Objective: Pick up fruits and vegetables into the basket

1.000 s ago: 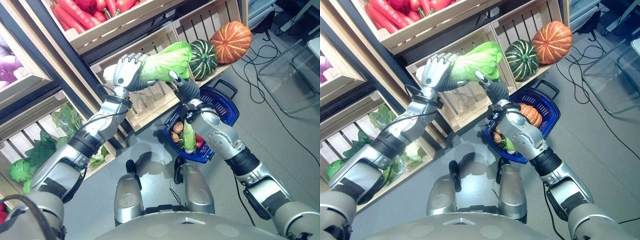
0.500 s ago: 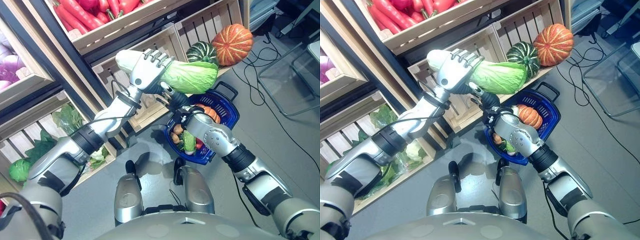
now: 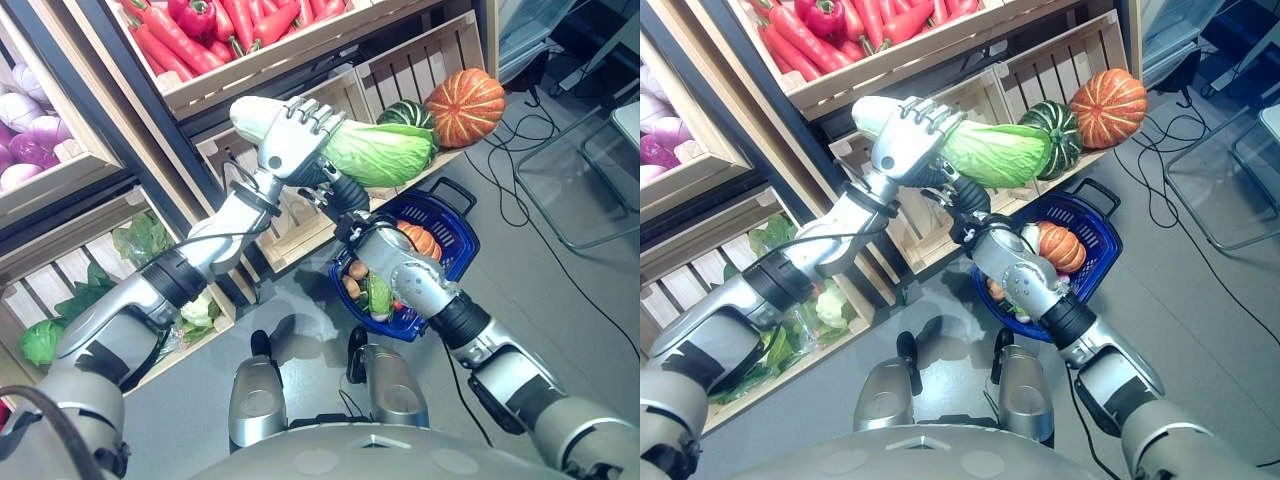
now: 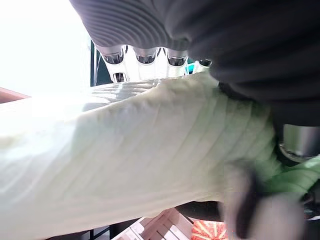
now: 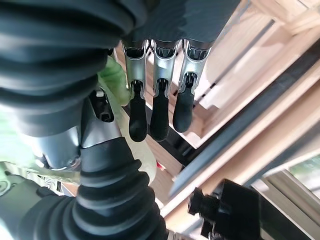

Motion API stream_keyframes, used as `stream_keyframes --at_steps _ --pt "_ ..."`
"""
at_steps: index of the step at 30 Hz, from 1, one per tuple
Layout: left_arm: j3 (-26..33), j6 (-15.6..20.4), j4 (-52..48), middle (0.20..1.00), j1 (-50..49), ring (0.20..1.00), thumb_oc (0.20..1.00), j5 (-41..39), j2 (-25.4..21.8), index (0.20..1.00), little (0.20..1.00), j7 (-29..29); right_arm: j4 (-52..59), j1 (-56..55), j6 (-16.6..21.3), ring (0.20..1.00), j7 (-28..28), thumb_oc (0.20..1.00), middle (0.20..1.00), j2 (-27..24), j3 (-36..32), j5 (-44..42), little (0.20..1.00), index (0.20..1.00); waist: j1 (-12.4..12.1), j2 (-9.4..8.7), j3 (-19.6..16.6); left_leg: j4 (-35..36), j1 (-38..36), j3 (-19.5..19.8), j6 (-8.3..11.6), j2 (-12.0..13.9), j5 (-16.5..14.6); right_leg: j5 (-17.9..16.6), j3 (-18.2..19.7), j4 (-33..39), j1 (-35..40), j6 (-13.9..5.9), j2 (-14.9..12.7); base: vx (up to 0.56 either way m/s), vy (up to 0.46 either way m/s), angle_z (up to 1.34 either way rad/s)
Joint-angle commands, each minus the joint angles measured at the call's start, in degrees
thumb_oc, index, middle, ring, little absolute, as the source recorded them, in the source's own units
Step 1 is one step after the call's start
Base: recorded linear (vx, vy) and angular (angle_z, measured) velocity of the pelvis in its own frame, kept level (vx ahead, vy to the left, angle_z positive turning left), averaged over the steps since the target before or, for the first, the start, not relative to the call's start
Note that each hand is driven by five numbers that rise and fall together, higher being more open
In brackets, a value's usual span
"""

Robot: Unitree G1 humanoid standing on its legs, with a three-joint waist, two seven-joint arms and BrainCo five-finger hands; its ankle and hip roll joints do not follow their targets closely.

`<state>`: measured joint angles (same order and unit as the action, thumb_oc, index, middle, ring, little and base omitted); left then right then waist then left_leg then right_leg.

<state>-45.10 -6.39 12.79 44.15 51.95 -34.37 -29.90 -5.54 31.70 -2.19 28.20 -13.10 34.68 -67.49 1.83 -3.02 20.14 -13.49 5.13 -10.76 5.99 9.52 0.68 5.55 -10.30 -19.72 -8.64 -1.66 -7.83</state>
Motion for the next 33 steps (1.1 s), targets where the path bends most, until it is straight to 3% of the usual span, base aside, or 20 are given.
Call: stream_keyframes --at_steps 1,10,13,22,33 --pt "-2.97 0.7 -5.38 0.2 1.8 0.2 0.2 3.41 4.86 0.2 0.2 -1.18 1.62 6.0 8.34 1.0 4.28 1.0 1.0 2.74 -5.87 7.88 1.0 1.0 0.68 -0.17 0.46 -1.9 -1.94 -1.85 -1.98 -1.14 -9.36 -1.18 1.68 7.84 4.09 -5.2 -2.9 -0.03 0.042 -0.03" --pt "0.14 -4.41 -3.96 0.2 -1.11 0.2 0.2 0.65 4.22 0.2 0.2 -2.52 3.04 3.48 5.55 1.0 6.91 1.0 1.0 0.87 -7.91 20.86 1.0 1.0 1.53 0.76 0.85 -1.81 -2.1 -2.17 -2.16 -1.48 -9.25 -1.21 2.17 7.64 3.65 -4.97 -2.82 -0.03 0.038 -0.04" --pt "1.9 -5.66 -3.18 0.2 -2.32 0.2 0.2 -0.64 3.8 0.2 0.2 -3.45 3.32 2.37 2.32 1.0 4.69 1.0 1.0 -0.77 -8.01 25.58 1.0 1.0 1.68 0.87 1.06 -1.92 -2.08 -2.27 -2.21 -1.54 -9.18 -1.13 2.25 7.36 3.49 -4.88 -2.75 -0.02 0.014 -0.09" --pt "5.15 -8.13 -0.76 0.2 -5.37 0.2 0.2 -6.36 4.13 0.2 0.2 -2.97 6.16 0.98 -2.38 1.0 -1.05 1.0 1.0 -5.01 -7.46 35.23 1.0 1.0 1.87 0.43 1.5 -2.36 -2.11 -2.47 -2.4 -1.4 -9.14 -0.84 2.49 6.4 3.13 -4.79 -2.28 0.0 -0.001 -0.01" --pt "8.14 -8.42 2.22 0.2 -8.74 0.2 0.2 -16.55 5.32 0.2 0.2 -2.67 10.28 -1.2 -0.76 1.0 -1.92 1.0 1.0 -7.57 -9.04 38.53 1.0 1.0 2.3 -0.07 1.77 -3.06 -2.42 -3.01 -2.86 -1.24 -9.78 -0.22 3.4 5.38 2.95 -4.91 -1.55 0.0 0.0 0.0"
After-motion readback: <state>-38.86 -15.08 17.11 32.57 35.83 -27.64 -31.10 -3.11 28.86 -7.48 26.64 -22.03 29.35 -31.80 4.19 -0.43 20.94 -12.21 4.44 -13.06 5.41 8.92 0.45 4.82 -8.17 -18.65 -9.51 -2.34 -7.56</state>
